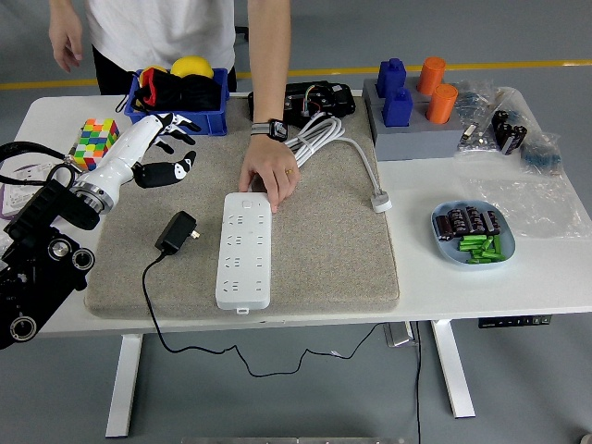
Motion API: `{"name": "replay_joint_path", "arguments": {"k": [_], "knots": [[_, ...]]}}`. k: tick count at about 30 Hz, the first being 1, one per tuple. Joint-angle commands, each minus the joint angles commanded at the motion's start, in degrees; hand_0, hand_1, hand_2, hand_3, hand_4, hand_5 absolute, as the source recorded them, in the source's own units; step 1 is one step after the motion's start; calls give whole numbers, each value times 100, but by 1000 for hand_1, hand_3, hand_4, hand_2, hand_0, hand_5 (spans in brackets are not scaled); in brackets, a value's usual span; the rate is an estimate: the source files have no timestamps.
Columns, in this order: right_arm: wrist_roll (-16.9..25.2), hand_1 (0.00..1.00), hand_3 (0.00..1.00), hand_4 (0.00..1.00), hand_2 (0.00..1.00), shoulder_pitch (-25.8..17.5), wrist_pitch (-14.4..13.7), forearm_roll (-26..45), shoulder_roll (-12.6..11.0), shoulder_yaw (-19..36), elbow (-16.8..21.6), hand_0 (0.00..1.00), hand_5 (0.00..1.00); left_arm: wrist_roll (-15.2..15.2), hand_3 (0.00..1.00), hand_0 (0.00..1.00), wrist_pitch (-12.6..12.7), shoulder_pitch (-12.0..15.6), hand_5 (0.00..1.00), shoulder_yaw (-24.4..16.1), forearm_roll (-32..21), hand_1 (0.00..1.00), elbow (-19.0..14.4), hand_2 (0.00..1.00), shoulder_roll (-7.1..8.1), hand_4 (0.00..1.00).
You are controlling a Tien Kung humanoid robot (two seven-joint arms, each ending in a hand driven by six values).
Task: Pull the plug out,throw it away,press the button
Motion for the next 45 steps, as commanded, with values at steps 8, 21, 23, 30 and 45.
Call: {"name": "replay_joint_path", "arguments": {"k": [8,21,23,30,45], "knots": [[0,687,670,765,670,44,3,-1,16,-26,-19,754,669,-132,794,791,-54,736,67,-1189,-87,773,-261,741,-326,773],[4,687,670,765,670,59,1,-40,35,-15,-17,755,670,-144,796,784,92,1284,170,-1745,-152,744,-534,728,-441,744],[5,687,670,765,670,49,0,-42,45,-8,-18,755,670,-137,796,784,87,1323,170,-1754,-147,744,-557,728,-453,744],[8,687,670,765,670,45,-2,-56,64,16,-13,755,670,-136,794,782,93,1388,139,-1821,-123,735,-683,726,-447,721],[7,687,669,765,670,45,1,-64,70,41,-17,754,670,-89,790,780,62,1453,122,-1875,-46,722,-760,719,-446,703]]}}
